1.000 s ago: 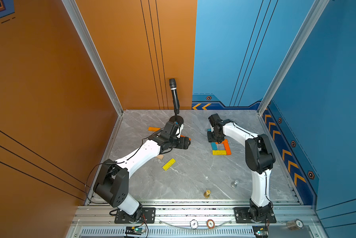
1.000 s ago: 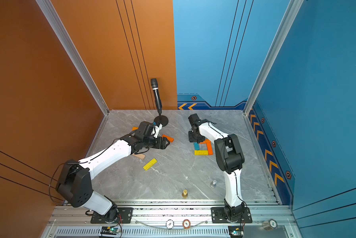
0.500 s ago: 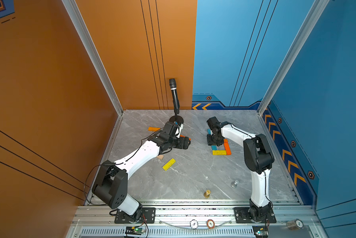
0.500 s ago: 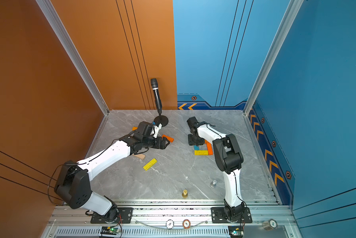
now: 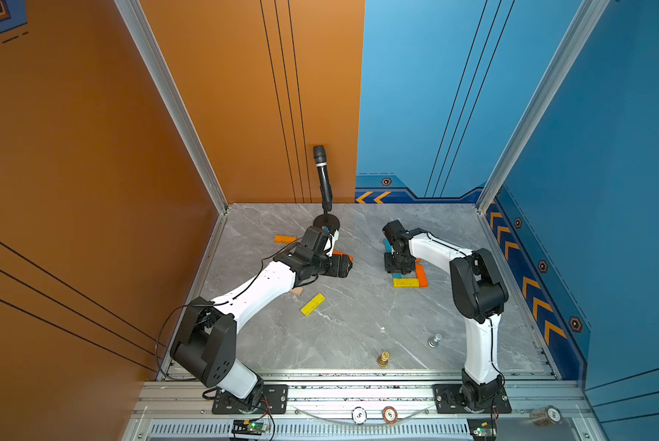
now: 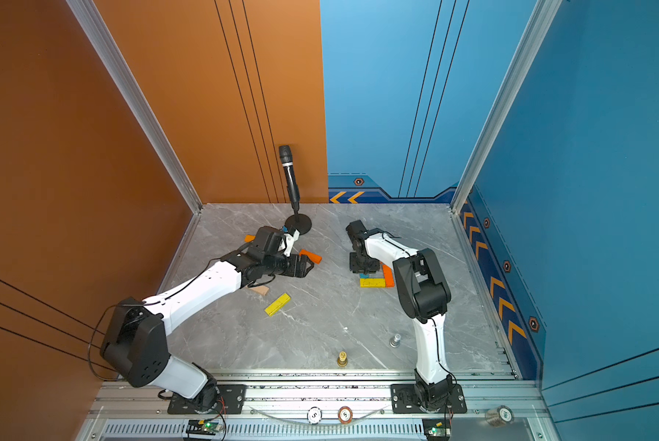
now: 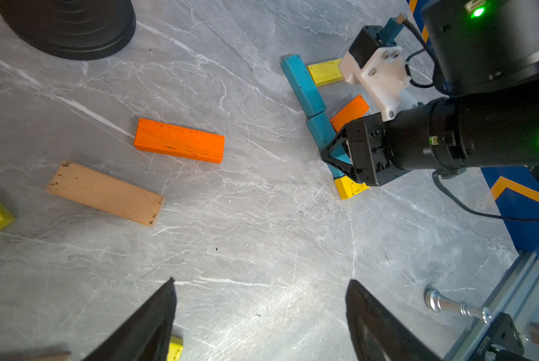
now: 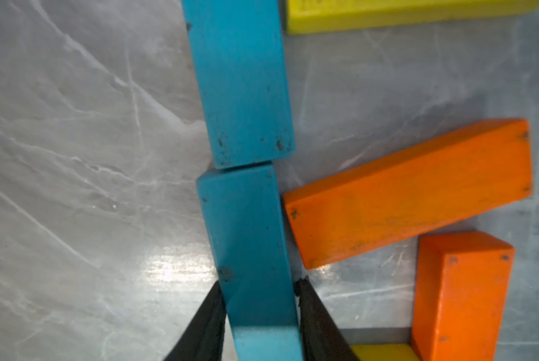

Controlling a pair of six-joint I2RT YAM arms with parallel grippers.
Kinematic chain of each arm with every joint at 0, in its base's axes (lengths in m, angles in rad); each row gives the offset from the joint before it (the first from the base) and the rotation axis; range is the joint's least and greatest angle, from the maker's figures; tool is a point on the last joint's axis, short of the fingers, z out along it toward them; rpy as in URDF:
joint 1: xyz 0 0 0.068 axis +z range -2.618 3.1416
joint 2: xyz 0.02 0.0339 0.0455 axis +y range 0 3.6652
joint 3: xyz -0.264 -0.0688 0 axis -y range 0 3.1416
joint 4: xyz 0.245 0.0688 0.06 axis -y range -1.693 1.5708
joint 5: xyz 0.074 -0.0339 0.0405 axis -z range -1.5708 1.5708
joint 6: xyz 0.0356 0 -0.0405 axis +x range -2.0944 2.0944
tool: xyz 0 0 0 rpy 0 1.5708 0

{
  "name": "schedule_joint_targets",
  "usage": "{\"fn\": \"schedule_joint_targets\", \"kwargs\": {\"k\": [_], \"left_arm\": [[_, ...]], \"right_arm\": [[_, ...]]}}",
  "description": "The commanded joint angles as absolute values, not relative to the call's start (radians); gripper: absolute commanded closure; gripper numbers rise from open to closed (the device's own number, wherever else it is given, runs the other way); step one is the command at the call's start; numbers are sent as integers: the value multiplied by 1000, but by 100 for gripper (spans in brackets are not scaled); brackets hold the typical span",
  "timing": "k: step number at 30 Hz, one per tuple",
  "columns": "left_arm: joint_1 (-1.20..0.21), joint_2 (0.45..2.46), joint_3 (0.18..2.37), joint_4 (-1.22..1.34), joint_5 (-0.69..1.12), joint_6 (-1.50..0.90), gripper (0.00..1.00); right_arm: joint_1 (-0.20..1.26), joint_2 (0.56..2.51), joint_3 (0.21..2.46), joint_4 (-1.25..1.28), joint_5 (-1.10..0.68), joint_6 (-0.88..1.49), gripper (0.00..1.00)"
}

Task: Assemble the number 6 with building blocks
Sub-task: Adjust the building block at the center of the board.

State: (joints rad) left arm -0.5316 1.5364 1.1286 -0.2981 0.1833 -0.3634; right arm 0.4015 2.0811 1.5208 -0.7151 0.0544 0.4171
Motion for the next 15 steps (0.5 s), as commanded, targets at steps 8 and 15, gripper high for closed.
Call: {"fn": "schedule_joint_targets", "kwargs": {"k": [8,15], "left_arm": [[-551,1516,1109,-277,167,-365,15],[-555,1516,1105,-275,167,-364,15]], "right_arm": [[410,2045,1513,-723,71,472,65],[410,2036,1494,-722,82,480,66]]}}
